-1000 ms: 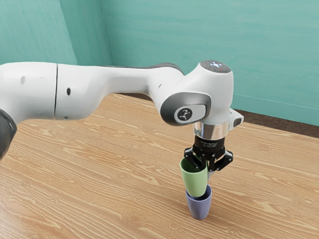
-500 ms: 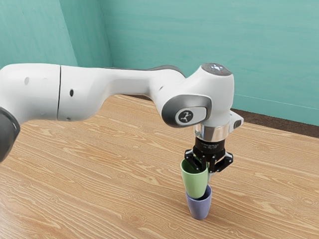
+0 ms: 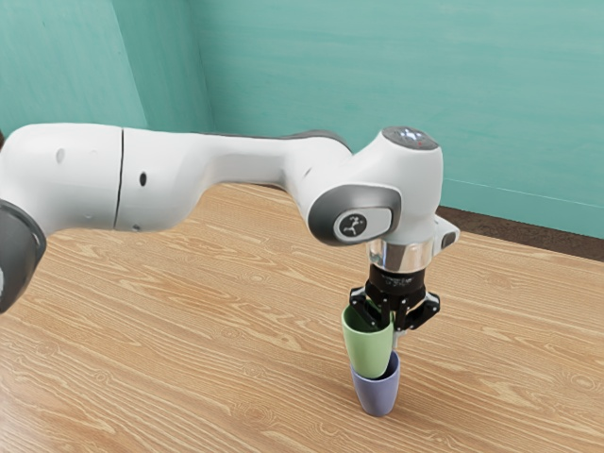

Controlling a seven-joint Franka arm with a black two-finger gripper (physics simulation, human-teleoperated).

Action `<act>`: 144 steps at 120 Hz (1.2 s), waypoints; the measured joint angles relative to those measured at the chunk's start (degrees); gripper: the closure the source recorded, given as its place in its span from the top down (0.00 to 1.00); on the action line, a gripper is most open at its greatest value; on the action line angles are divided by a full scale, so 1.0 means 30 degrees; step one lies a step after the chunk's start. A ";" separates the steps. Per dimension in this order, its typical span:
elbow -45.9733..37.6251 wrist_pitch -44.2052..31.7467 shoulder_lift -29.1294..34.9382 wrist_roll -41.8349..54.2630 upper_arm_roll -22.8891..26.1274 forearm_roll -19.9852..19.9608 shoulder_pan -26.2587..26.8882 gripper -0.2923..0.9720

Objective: Place the left cup onto the right cup

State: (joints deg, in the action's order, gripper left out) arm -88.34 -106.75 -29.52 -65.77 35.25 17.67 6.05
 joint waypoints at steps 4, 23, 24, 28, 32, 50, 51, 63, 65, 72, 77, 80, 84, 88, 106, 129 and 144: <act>0.0000 -0.0013 -0.0020 -0.0004 -0.0001 0.0000 0.0000 0.15; -0.0001 -0.0202 -0.0231 -0.0021 -0.0004 0.0041 0.0001 0.15; -0.0001 -0.0213 -0.0239 -0.0022 -0.0004 0.0046 0.0001 0.15; -0.0001 -0.0252 -0.0264 -0.0025 -0.0004 0.0063 0.0001 0.15; 0.0000 -0.0290 -0.0298 -0.0027 -0.0004 0.0076 0.0001 0.15; 0.0090 -0.0462 -0.0566 -0.0041 -0.0005 0.0103 0.0002 0.15; 0.0094 -0.0473 -0.0580 -0.0041 -0.0005 0.0103 0.0002 0.15; 0.0113 -0.0695 -0.0817 -0.0039 -0.0005 0.0124 0.0002 0.15; 0.0114 -0.0735 -0.0847 -0.0038 -0.0005 0.0126 0.0001 0.15; 0.0115 -0.0878 -0.0947 -0.0032 -0.0005 0.0202 0.0002 0.16; 0.0114 -0.0971 -0.0998 -0.0021 -0.0006 0.0238 0.0002 0.22; 0.0113 -0.1019 -0.1016 -0.0014 -0.0006 0.0253 0.0002 0.26; 0.0113 -0.1075 -0.1030 -0.0005 -0.0006 0.0269 0.0002 0.32; 0.0113 -0.1122 -0.1037 0.0005 -0.0024 0.0281 0.0003 0.38; 0.0113 -0.1261 -0.1035 0.0045 -0.0115 0.0308 0.0006 0.58; 0.0130 -0.1332 -0.0951 0.0078 -0.0123 0.0318 0.0057 0.69; 0.0159 -0.1268 -0.0753 0.0087 -0.0113 0.0319 0.0174 0.73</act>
State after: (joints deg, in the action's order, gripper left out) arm -87.86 -110.55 -31.78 -65.51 34.91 18.63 6.57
